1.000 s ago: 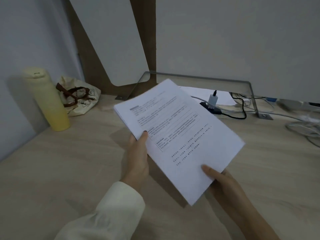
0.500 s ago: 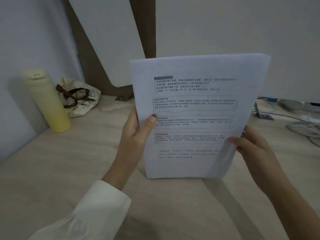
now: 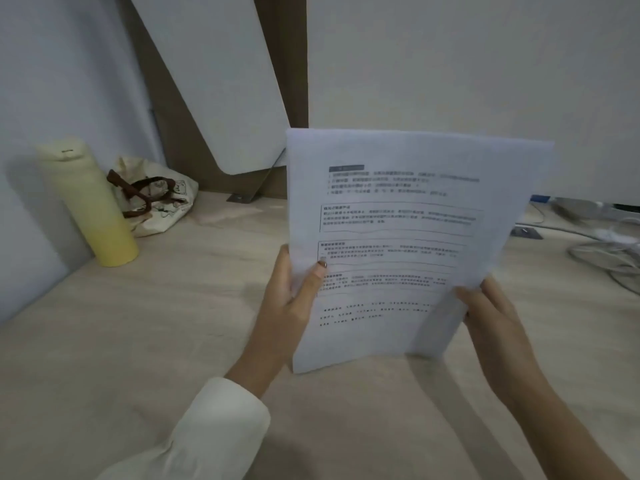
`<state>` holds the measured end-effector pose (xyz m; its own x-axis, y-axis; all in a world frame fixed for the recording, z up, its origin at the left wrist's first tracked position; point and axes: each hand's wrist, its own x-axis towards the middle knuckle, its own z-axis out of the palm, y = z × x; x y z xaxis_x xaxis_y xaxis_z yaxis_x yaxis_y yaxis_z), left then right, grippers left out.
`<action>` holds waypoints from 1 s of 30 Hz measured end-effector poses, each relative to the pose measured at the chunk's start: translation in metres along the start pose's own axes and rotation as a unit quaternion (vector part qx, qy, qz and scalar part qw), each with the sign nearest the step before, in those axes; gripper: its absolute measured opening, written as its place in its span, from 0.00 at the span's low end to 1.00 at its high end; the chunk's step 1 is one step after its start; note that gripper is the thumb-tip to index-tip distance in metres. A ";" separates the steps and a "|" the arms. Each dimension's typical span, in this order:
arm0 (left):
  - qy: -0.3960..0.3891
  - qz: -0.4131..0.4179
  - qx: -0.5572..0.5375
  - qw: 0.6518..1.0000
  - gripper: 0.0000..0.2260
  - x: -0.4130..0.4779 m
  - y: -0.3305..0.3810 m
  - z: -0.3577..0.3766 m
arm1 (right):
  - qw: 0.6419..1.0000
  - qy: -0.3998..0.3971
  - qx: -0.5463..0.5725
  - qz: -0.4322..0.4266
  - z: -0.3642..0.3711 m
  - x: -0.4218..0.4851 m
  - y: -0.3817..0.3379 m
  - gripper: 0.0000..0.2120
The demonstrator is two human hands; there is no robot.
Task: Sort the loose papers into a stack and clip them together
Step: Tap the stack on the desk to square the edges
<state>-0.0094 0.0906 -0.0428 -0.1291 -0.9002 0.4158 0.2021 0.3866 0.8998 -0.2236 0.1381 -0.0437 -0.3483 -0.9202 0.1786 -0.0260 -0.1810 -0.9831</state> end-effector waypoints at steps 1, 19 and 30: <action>0.002 -0.006 0.010 1.000 0.12 -0.002 -0.004 0.001 | 1.000 -0.005 0.001 0.007 0.001 0.000 0.001 0.19; -0.020 -0.104 0.038 0.994 0.11 -0.006 -0.011 0.024 | 0.998 0.011 -0.066 0.003 -0.029 -0.001 -0.018 0.12; -0.078 -0.323 0.002 0.943 0.13 0.011 -0.064 0.072 | 0.972 0.006 -0.056 0.227 -0.102 -0.015 0.032 0.12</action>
<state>-0.0935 0.0702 -0.0866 -0.3647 -0.9080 -0.2061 0.0290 -0.2323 0.9722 -0.3147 0.1820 -0.0818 -0.3579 -0.8927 -0.2737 0.0315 0.2815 -0.9591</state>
